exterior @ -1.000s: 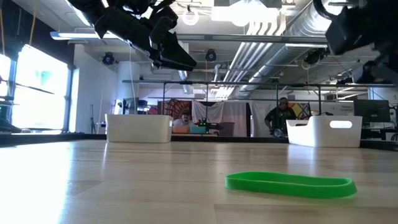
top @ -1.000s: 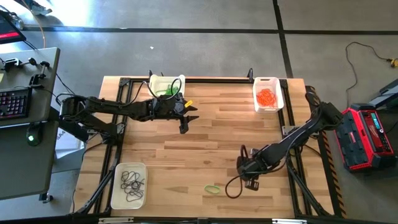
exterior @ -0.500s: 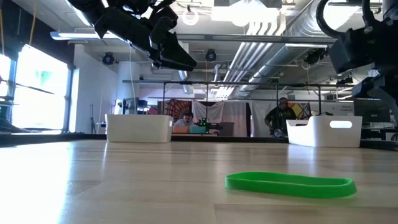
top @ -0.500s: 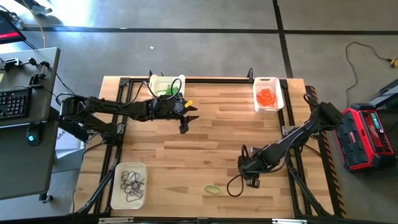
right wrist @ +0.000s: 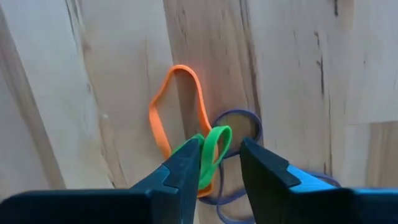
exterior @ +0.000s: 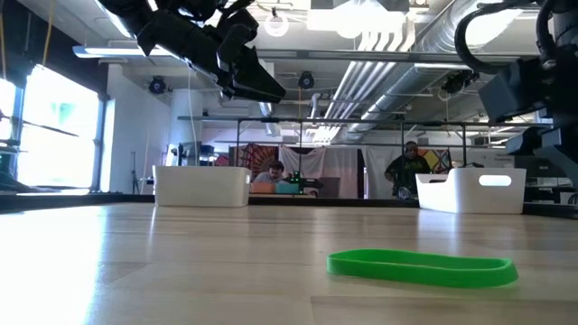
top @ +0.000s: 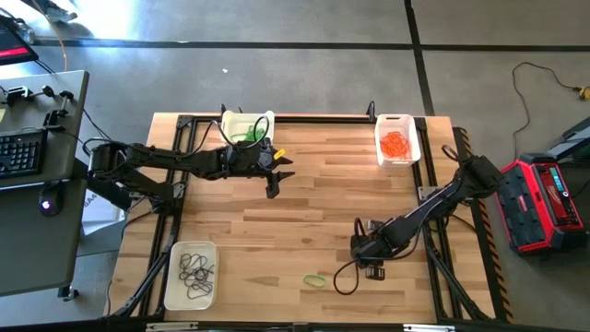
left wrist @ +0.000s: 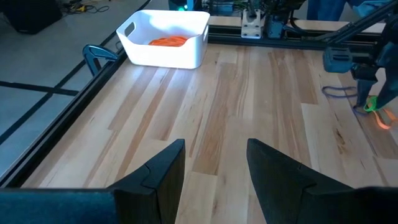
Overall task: Sort rubber bands into baskets
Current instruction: Put the green rubber band into the top left white bin
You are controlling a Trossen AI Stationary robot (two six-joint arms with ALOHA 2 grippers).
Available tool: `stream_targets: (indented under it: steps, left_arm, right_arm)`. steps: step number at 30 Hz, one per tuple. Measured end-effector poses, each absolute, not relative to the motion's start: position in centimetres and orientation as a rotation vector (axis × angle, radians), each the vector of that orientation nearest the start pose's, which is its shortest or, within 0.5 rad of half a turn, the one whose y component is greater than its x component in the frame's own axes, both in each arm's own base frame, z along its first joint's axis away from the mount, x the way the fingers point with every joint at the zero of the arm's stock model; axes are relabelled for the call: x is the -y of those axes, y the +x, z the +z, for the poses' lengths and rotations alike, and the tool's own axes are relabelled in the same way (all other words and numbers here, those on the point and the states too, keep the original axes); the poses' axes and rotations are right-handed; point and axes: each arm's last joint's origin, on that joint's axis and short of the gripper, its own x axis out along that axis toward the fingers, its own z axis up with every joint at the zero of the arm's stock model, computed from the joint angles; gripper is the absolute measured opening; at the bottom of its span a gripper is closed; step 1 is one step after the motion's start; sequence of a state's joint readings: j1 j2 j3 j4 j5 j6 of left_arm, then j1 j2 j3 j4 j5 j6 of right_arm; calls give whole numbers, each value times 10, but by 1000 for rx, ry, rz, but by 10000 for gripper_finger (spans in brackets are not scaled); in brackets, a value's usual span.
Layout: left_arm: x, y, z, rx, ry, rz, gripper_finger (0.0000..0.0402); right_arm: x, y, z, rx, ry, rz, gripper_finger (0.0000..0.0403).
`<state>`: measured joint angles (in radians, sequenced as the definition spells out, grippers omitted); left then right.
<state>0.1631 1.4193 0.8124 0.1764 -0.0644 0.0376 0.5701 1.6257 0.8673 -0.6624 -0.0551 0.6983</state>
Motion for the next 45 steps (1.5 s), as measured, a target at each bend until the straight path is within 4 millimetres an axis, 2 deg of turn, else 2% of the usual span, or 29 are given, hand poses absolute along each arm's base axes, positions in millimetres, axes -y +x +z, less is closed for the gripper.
stream_targets:
  steps: [3, 7, 9, 14, 21, 26, 29, 33, 39, 42, 45]
  left_arm:
    - [-51, 299, 234, -435, 16, 216, 165]
    - [-51, 299, 234, -435, 16, 216, 165]
    - [-51, 299, 234, -435, 15, 215, 165]
    - [-51, 299, 234, -435, 15, 215, 165]
    - [-51, 299, 234, -435, 14, 215, 165]
    - [-51, 299, 234, -435, 12, 215, 165]
    - [-51, 299, 234, -435, 13, 214, 165]
    - [-51, 299, 234, -434, 8, 215, 165]
    - [-51, 299, 234, -434, 8, 214, 165]
    - [-51, 299, 234, -435, 7, 209, 165]
    - [-50, 299, 234, -435, 6, 208, 165]
  right_arm:
    - [-146, 225, 146, -1477, 201, 9, 88]
    - [-147, 225, 146, -1480, 196, 21, 26]
    - [-147, 225, 146, -1479, 186, 32, 8]
    - [-151, 231, 155, -1469, 199, 61, 21]
    - [-154, 237, 171, -1471, 154, 84, 2]
    - [-154, 239, 185, -1472, 74, 51, 1]
    - [-152, 245, 193, -1416, -7, 45, 1]
    - [-141, 259, 195, -1262, -143, -44, 0]
    - [-120, 280, 183, -1018, -266, -158, 0]
    - [-107, 288, 176, -941, -288, -202, 0]
    - [-94, 293, 170, -890, -239, -234, 1]
